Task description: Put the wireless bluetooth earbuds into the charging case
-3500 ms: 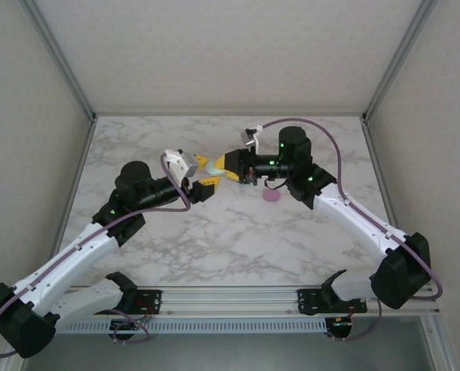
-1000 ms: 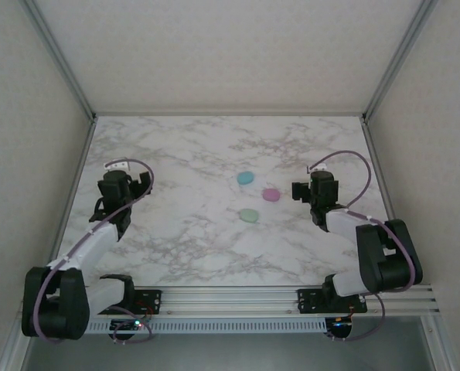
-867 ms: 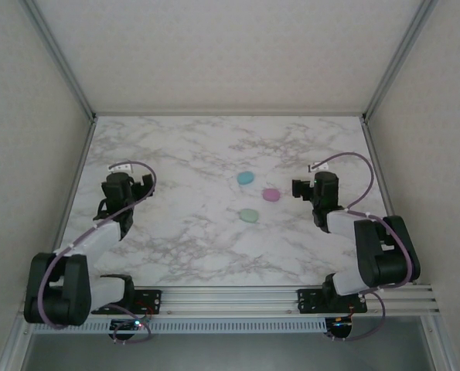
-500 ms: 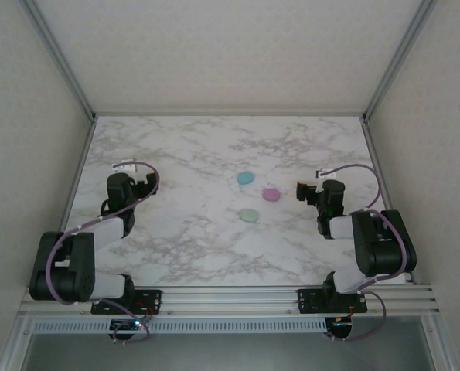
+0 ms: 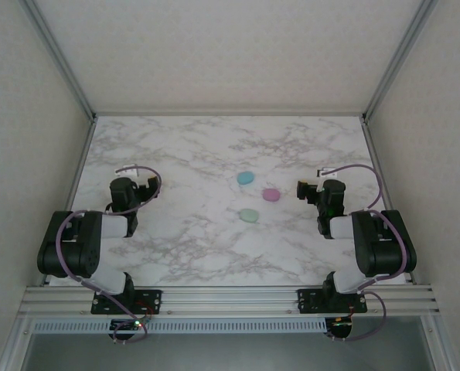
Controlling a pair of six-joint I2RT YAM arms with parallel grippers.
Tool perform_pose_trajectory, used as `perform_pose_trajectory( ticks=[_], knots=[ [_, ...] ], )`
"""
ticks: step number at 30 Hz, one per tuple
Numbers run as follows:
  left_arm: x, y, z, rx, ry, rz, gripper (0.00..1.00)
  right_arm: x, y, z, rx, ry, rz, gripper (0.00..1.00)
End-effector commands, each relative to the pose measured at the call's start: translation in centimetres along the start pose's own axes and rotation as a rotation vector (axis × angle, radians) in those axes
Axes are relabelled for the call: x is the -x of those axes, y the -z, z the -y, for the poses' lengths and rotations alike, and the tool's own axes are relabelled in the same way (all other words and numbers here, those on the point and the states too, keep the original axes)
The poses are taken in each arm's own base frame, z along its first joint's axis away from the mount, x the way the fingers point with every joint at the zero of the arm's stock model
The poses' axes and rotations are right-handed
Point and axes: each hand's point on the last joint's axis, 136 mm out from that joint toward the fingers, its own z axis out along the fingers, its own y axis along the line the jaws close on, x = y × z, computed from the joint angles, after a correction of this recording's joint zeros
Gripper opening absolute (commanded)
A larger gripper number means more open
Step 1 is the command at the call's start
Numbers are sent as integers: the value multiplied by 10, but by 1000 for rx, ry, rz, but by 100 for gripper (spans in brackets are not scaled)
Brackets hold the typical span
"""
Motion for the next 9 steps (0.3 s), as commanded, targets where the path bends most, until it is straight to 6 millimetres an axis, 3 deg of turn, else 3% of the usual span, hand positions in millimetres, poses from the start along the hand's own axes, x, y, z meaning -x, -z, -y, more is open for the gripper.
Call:
perform_pose_trajectory(
  ticks=[1, 9],
  knots=[
    [15, -1, -2, 3, 21, 51, 100, 18, -1, 5, -24, -15, 56, 99],
    [15, 0, -2, 7, 17, 52, 100, 18, -1, 4, -23, -14, 56, 99]
  ],
)
